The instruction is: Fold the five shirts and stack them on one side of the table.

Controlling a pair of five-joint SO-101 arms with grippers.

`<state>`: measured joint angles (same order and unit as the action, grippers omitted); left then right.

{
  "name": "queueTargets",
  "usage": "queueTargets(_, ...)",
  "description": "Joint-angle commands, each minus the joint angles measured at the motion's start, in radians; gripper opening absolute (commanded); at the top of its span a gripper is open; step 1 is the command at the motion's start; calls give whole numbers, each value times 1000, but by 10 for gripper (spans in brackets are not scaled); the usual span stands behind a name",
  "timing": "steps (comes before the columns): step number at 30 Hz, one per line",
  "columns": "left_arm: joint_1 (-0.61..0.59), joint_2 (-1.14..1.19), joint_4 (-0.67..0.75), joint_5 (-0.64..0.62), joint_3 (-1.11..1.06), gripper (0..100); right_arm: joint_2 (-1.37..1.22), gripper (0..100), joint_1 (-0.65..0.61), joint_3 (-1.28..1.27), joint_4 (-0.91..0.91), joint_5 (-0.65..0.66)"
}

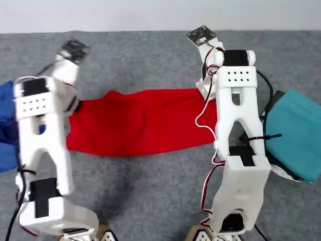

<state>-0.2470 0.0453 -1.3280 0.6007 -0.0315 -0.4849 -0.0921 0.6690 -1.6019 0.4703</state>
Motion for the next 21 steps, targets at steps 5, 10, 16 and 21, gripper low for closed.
queueTargets(5,166,91,-3,64,-122,195,13,11,-1,11,15,-9)
queueTargets(10,189,276,61,66,-113,196,13,11,4,11,5,-9)
queueTargets(16,178,439,-17,64,54,174,15,11,5,11,4,-43)
queueTargets(21,173,511,-41,77,119,58,15,11,5,11,4,-43)
